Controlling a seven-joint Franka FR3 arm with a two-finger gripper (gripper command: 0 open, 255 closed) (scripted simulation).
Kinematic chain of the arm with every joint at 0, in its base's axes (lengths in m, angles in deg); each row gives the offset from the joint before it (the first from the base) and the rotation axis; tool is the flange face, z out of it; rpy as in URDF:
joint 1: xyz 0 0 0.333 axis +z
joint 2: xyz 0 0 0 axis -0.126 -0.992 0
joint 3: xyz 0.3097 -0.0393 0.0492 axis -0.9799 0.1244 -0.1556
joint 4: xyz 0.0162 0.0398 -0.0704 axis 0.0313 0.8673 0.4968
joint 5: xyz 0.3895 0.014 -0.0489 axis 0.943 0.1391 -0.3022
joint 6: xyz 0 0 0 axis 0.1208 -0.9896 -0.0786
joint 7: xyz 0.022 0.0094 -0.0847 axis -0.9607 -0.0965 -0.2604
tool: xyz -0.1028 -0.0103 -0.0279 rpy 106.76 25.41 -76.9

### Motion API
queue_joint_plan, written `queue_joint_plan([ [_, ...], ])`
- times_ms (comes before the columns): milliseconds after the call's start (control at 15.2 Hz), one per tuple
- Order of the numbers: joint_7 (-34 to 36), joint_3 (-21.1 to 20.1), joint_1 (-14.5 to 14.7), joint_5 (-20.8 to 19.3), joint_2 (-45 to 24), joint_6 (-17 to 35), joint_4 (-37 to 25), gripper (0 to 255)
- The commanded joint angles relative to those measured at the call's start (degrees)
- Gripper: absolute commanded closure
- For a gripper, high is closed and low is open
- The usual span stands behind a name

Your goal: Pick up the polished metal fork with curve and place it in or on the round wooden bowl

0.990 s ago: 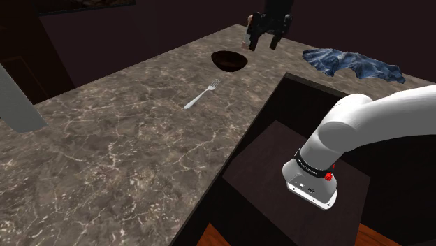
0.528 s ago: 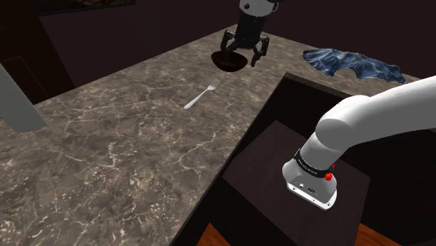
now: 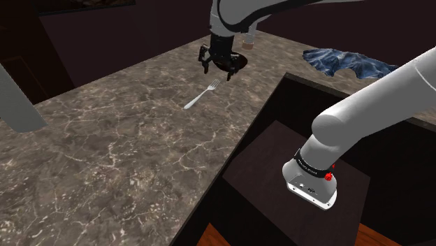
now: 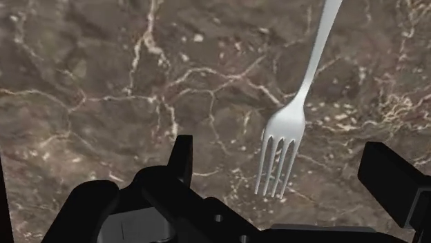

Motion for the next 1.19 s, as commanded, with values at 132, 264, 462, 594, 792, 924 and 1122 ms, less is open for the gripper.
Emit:
queue_joint_plan([
  [132, 12.6, -3.7, -3.3, -3.3, -7.4, 4.6, -2.0, 0],
  [264, 12.9, -3.9, -3.3, -3.7, -8.2, 6.2, -1.0, 0],
  [462, 13.4, -4.2, -3.5, -4.3, -9.4, 8.6, 0.3, 0],
  [594, 13.7, -4.4, -3.6, -4.7, -10.2, 9.9, 0.9, 0],
  [792, 13.7, -4.4, -3.6, -4.7, -10.2, 9.9, 0.9, 0],
  [924, 13.7, -4.4, -3.6, -4.7, -10.2, 9.9, 0.9, 0],
  [1122, 13.7, -4.4, -3.6, -4.7, -10.2, 9.9, 0.9, 255],
])
